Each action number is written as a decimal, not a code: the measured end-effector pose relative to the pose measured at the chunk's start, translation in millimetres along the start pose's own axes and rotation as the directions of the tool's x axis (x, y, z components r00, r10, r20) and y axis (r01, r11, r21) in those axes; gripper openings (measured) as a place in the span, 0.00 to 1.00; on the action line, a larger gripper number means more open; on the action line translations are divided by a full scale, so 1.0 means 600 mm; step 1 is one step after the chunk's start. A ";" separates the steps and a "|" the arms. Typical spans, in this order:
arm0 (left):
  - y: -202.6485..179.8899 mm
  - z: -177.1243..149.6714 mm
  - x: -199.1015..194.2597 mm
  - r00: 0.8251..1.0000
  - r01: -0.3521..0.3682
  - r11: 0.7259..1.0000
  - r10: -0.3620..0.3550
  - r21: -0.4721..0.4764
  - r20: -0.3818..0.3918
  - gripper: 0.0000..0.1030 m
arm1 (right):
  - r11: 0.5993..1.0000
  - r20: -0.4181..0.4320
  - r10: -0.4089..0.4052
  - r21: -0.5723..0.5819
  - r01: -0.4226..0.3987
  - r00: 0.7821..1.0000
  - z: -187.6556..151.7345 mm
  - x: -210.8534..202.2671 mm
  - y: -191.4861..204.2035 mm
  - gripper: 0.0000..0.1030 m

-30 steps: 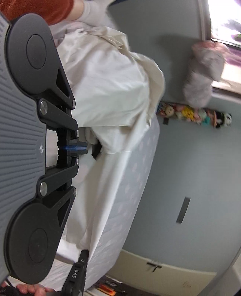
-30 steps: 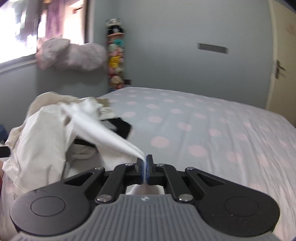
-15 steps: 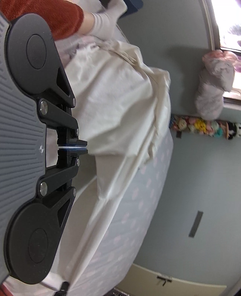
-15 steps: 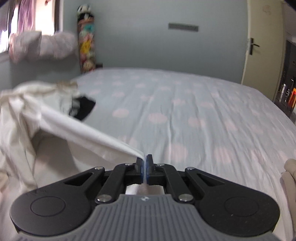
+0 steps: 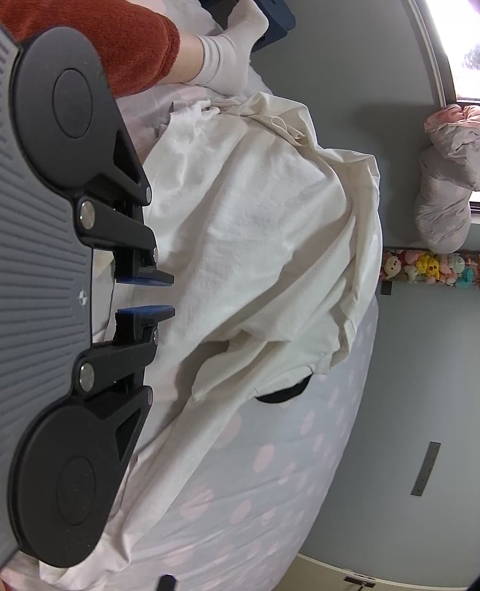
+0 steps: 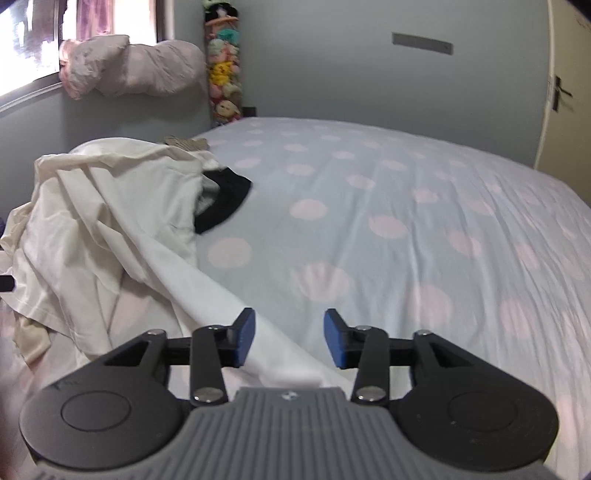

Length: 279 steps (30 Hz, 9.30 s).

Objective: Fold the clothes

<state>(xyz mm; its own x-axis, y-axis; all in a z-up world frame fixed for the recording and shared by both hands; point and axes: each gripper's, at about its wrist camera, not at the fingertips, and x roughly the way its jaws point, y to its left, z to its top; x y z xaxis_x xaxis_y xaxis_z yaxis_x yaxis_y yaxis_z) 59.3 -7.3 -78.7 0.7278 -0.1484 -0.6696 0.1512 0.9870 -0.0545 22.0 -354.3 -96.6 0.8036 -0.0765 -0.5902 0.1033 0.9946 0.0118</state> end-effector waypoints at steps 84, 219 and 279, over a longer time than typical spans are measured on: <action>0.020 0.197 0.221 0.973 -0.219 0.575 0.067 0.788 0.222 0.66 | 0.941 -0.210 0.338 0.091 -0.326 0.917 0.075 0.239 0.082 0.49; -0.552 0.295 0.639 0.916 0.351 0.884 -0.256 0.308 -0.308 0.16 | 0.926 -0.254 -0.345 0.061 0.371 0.903 0.114 0.429 -0.663 0.24; -0.265 -0.064 -0.016 0.885 0.435 0.884 -0.384 0.173 -0.261 0.01 | 0.972 -0.253 -0.094 0.184 0.143 0.963 -0.229 -0.089 -0.180 0.77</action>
<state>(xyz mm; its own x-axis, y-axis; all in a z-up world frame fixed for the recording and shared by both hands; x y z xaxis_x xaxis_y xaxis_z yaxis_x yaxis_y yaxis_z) 2.8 -160.4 -92.0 0.4115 -0.4944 -0.7656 0.5656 0.7972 -0.2108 -112.5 -447.7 -177.4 0.6161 -0.1492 -0.7734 0.3236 0.9432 0.0759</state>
